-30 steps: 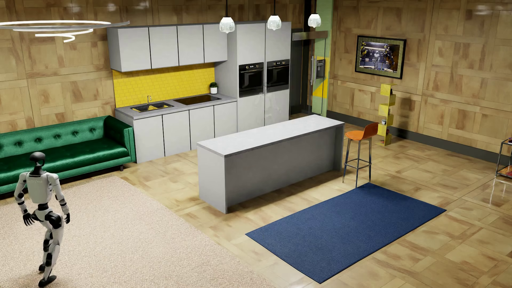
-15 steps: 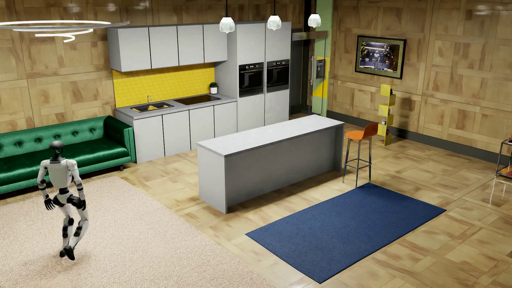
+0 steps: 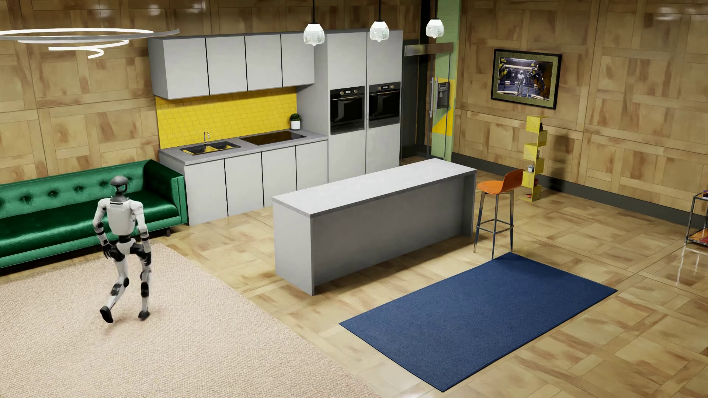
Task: Approach the shelves
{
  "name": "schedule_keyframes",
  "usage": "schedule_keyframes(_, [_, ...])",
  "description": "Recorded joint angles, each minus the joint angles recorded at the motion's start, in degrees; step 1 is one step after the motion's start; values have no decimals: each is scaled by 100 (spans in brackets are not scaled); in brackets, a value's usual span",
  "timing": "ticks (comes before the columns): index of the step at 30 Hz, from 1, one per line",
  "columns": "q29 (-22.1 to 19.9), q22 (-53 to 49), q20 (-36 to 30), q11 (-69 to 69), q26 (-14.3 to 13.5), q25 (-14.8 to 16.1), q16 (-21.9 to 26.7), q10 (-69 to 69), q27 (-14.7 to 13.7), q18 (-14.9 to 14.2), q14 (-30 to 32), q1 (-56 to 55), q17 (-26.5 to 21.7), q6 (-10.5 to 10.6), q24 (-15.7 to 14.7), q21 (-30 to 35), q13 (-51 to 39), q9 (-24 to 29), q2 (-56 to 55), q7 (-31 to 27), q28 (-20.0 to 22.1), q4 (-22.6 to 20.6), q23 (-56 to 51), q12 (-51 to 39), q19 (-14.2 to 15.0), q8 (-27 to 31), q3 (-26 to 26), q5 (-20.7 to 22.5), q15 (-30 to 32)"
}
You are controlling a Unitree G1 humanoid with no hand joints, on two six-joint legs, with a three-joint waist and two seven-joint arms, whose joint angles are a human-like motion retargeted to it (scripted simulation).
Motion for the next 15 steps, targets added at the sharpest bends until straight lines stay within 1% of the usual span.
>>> schedule_keyframes(1, [0,19,-19,-186,0,0,6,-8,0,0,-472,-592,-6,-137,0,-146,-170,-3,464,0,0,-114,-101,73,0,0,356,-44,-418])
schedule_keyframes(2, [0,54,-1,-472,0,0,15,-466,0,0,-697,-1028,-66,-245,0,-183,-312,-3,1018,0,0,-132,-273,172,0,0,744,-100,-895])
schedule_keyframes(3, [0,-96,-67,-724,0,0,85,-1265,0,0,-696,-1264,-216,-307,0,-57,-451,28,1610,0,0,-125,-601,350,0,0,1056,-181,-1384])
schedule_keyframes(4, [0,-103,-21,-974,0,0,111,-2142,0,0,-540,-1570,-256,-384,0,-279,-594,17,2093,0,0,-150,-758,458,0,0,1212,-295,-1860])
schedule_keyframes(5, [0,10,122,-1143,0,0,83,-3218,0,0,-247,-1764,-263,-418,0,-504,-803,-21,2507,0,0,-132,-777,488,0,0,1372,-359,-2358])
schedule_keyframes(6, [0,125,40,-1177,0,0,77,-4320,0,0,140,-1902,-312,-403,0,-615,-992,-155,2802,0,0,-90,-822,507,0,0,1476,-367,-2716])
schedule_keyframes(7, [0,174,63,-1173,0,0,76,-5018,0,0,356,-1995,-342,-451,0,-745,-1116,-270,2935,0,0,-77,-921,545,0,0,1559,-418,-2786])
schedule_keyframes(8, [0,308,-3,-1156,0,0,62,-5145,0,0,252,-2113,-389,-431,0,-817,-1206,-303,3135,0,0,-44,-966,524,0,0,1638,-422,-2680])
schedule_keyframes(9, [0,349,80,-971,0,0,53,-4728,0,0,-20,-2199,-394,-526,0,-840,-1157,-249,3380,0,0,-172,-1095,567,0,0,1749,-589,-2416])
schedule_keyframes(10, [0,517,-102,-648,0,0,77,-4317,0,0,200,-2080,-355,-559,0,-976,-976,-280,3601,0,0,-279,-1163,582,0,0,1865,-729,-1958])
schedule_keyframes(11, [0,670,-50,141,0,0,44,-3819,0,0,428,-2281,-180,-678,0,-1151,-812,-461,3312,0,0,-356,-1015,610,0,0,1901,-881,-1066])
schedule_keyframes(12, [0,856,17,1329,0,0,0,-3350,0,0,181,-2036,-19,-806,0,-1189,-619,-392,3021,0,0,-614,-777,640,0,0,1857,-1122,-104])
schedule_keyframes(13, [0,880,163,2840,0,0,-41,-3289,0,0,-122,-1745,18,-778,0,-941,-528,-344,2376,0,0,-735,-668,606,0,0,1675,-1108,139])
schedule_keyframes(14, [0,854,27,4137,0,0,-36,-3490,0,0,-331,-1171,67,-872,0,-770,-503,-216,1654,0,0,-871,-582,531,0,0,1499,-1248,-60])
schedule_keyframes(15, [0,757,-63,4558,0,0,3,-3755,0,0,-396,-688,92,-778,0,-408,-484,-195,957,0,0,-797,-492,451,0,0,1158,-1149,-41])
